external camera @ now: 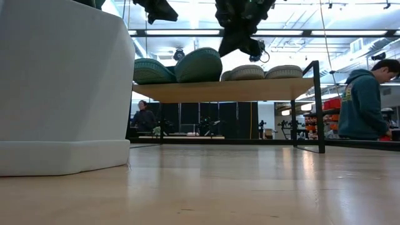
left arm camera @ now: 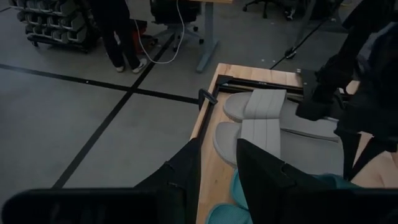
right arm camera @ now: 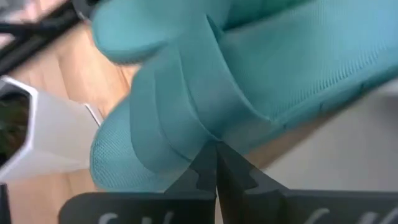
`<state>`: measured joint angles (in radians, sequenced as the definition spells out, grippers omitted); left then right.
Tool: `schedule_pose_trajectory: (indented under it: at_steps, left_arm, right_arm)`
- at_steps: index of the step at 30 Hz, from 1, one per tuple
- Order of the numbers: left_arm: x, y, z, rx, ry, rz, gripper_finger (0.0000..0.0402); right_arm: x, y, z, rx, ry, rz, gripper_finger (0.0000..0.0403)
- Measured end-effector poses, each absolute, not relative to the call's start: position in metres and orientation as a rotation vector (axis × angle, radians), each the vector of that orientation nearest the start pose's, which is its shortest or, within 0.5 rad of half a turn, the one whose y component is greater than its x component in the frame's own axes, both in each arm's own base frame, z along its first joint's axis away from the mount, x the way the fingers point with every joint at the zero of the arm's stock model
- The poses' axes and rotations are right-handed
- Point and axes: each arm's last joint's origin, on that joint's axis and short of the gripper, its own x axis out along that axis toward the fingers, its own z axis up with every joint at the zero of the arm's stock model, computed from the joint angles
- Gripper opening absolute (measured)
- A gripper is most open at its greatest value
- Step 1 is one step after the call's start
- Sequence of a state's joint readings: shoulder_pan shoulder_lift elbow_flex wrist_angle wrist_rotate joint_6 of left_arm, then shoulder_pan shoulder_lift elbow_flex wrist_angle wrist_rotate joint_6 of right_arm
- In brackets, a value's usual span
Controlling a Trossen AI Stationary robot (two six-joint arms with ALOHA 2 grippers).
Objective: Pick and place slides into the shelf
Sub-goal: Adjust the green slide on the shelf
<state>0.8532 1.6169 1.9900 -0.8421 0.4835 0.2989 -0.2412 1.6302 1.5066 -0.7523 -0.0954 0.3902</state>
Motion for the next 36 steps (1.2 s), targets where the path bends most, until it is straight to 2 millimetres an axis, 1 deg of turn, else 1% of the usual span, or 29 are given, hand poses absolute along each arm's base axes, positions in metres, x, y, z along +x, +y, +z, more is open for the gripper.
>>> schedule_pose_trajectory:
  at_steps: [3,7,10,12,15,17,22,25,31,36]
  left_arm:
    - [0.222,0.234,0.47,0.0,0.419,0.302,0.0107]
    - [0.222,0.234,0.47,0.0,0.419,0.303,0.0107]
    - [0.222,0.233,0.47,-0.006,0.419,0.303,0.0107]
    - [0.222,0.234,0.47,-0.01,0.419,0.304,0.0107]
    - [0.222,0.233,0.47,-0.017,0.418,0.305,0.0107]
    - [0.222,0.233,0.47,-0.018,0.417,0.305,0.0107]
    - [0.224,0.232,0.47,-0.018,0.417,0.298,0.0107]
    - [0.225,0.231,0.47,-0.016,0.416,0.295,0.0107]
    - [0.226,0.23,0.47,-0.016,0.411,0.29,0.0107]
    - [0.226,0.23,0.471,-0.017,0.41,0.291,0.0107]
  right_arm:
    - [0.334,-0.085,0.319,0.509,0.877,-0.343,0.0002]
    - [0.33,-0.093,0.319,0.521,0.878,-0.387,0.0008]
    - [0.327,-0.096,0.324,0.524,0.886,-0.396,0.0007]
    - [0.327,-0.099,0.331,0.485,0.858,-0.403,0.0004]
    - [0.328,-0.111,0.343,0.428,0.794,-0.41,0.0003]
    - [0.328,-0.122,0.348,0.43,0.745,-0.429,0.0002]
    - [0.328,-0.148,0.346,0.46,0.677,-0.457,0.0002]
    - [0.331,-0.157,0.348,0.472,0.615,-0.426,0.0002]
    - [0.337,-0.166,0.334,0.489,0.65,-0.401,0.0]
    - [0.351,-0.172,0.318,0.489,0.66,-0.372,0.0]
